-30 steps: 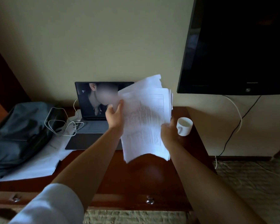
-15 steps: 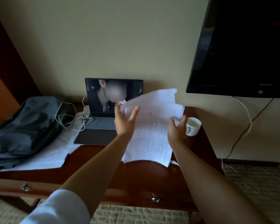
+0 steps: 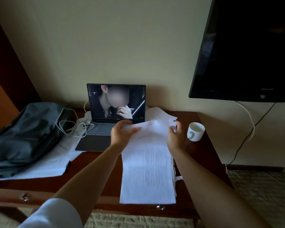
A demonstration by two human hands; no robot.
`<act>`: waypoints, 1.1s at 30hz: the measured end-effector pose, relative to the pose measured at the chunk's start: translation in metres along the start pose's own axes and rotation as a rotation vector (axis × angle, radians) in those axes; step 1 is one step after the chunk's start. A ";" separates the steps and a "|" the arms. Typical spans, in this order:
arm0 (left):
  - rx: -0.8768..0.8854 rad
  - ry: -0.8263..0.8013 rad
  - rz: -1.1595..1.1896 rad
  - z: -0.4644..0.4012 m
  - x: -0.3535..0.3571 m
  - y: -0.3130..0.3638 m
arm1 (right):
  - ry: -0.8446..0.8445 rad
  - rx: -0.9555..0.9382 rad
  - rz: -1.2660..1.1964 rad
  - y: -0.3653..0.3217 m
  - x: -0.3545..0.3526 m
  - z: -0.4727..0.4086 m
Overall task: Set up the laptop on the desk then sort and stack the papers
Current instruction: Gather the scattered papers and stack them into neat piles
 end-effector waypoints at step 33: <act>-0.116 0.120 -0.288 -0.025 0.022 -0.129 | -0.469 -0.369 0.981 0.162 0.061 0.071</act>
Point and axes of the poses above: each hand's wrist, its own z-axis away from the middle knuckle, its own x-axis out of the palm, y = z × x, the point moved 8 cm from there along -z, towards the middle knuckle, and after that the axes turned 5 degrees about -x, right-handed, at the moved point
